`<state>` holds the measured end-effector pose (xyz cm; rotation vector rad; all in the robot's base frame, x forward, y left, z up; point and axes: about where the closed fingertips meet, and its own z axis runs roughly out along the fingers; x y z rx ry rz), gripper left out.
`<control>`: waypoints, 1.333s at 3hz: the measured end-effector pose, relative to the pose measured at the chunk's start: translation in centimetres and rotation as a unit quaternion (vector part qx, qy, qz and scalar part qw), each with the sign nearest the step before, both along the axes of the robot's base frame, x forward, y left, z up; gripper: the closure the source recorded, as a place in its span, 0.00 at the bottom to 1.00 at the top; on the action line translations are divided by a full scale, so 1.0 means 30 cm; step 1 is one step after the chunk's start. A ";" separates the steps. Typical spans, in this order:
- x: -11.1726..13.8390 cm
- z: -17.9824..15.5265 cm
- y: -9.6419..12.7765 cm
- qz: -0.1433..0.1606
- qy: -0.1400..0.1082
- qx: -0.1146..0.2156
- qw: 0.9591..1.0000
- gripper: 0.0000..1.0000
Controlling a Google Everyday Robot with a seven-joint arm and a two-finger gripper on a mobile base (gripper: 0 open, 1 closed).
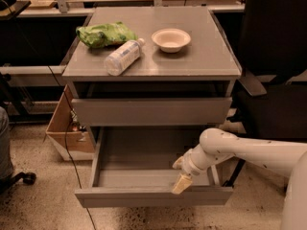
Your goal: Open middle drawer
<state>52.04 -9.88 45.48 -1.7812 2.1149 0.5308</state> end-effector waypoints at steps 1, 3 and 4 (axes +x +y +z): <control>0.033 0.034 0.003 -0.001 -0.005 -0.007 1.000 0.69; -0.003 -0.031 -0.001 -0.010 0.000 0.009 1.000 1.00; -0.063 -0.086 -0.008 -0.018 0.015 0.019 1.000 1.00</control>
Offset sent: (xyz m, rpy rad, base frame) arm 0.0145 -0.0039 0.0069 0.0086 -0.0338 -0.0246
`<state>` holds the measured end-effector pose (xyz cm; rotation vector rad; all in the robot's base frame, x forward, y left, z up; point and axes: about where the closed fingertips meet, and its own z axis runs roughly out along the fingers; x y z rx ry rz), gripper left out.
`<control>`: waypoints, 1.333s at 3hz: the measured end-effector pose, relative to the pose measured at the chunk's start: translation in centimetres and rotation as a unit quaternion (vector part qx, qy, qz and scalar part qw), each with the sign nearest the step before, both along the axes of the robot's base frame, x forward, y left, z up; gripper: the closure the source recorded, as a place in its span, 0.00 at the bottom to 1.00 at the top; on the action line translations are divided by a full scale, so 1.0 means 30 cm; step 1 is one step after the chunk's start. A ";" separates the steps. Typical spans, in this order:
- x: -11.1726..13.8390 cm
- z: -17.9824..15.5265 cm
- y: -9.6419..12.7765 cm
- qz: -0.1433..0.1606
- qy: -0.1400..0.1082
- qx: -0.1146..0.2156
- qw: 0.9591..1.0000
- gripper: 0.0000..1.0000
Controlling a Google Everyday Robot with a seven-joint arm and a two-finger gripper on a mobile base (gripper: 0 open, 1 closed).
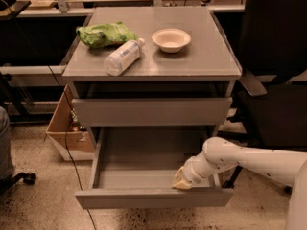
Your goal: Open middle drawer
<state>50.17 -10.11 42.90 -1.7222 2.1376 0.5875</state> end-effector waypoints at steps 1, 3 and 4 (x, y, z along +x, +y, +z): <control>0.000 0.010 0.000 0.000 0.000 0.000 1.000 1.00; -0.123 0.000 -0.030 -0.010 0.037 0.004 0.999 1.00; -0.083 0.026 -0.049 -0.018 0.027 0.006 0.999 1.00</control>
Offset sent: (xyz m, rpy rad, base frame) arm -0.0585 -0.0149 -0.0044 0.0076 0.1182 -0.0331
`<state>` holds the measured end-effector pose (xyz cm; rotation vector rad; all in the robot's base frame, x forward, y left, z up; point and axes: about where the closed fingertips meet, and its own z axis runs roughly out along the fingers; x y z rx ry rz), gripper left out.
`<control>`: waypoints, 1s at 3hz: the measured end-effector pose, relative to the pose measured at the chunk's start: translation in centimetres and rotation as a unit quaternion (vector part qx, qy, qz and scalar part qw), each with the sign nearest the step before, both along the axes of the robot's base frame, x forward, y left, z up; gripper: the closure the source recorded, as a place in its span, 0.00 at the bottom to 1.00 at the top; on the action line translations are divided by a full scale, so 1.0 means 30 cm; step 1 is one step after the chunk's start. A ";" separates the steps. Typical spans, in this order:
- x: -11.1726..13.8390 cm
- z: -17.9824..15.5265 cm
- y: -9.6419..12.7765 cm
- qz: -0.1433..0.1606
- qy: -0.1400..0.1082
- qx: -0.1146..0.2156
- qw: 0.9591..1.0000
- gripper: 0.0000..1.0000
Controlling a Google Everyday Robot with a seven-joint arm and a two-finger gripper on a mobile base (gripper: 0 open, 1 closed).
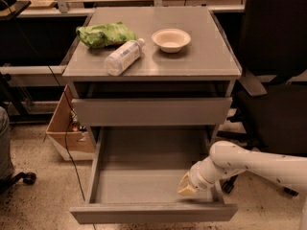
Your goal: Open middle drawer
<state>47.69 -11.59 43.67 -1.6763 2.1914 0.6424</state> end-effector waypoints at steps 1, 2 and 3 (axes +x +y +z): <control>0.092 0.090 -0.086 -0.010 -0.028 -0.007 1.000 1.00; 0.169 0.221 -0.217 -0.010 -0.063 -0.039 0.997 1.00; 0.203 0.353 -0.315 0.003 -0.087 -0.073 0.994 1.00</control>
Offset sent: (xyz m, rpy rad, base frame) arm 0.0827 -0.1178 0.1241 -0.1619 -0.2249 -0.0267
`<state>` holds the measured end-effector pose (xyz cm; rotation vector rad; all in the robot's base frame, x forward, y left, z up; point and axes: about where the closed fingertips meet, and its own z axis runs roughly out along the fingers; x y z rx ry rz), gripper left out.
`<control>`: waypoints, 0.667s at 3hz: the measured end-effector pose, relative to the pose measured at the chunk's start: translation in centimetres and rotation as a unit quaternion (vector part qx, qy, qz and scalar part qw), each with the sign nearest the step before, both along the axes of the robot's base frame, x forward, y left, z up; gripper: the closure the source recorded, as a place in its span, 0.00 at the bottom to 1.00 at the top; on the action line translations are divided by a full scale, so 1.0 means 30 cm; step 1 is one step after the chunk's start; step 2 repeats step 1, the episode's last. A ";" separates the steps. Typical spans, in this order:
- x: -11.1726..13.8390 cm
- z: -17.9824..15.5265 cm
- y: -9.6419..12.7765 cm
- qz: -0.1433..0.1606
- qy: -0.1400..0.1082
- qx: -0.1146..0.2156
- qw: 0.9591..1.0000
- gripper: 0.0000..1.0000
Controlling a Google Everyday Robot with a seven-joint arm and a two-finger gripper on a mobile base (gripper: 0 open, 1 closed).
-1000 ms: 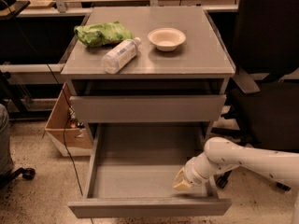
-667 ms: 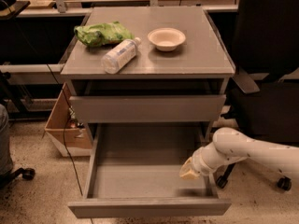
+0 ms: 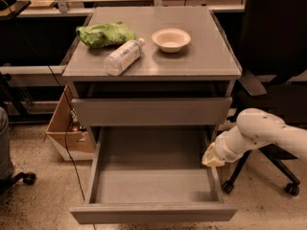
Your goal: Open middle drawer
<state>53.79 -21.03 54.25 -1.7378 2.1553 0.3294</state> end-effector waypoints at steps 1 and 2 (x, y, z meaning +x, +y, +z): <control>-0.001 0.013 -0.002 0.001 -0.001 -0.002 1.000 0.81; -0.001 0.013 -0.002 0.001 -0.001 -0.002 1.000 0.81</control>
Offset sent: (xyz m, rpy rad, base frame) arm 0.0000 0.0000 0.0000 0.0000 0.0000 0.0000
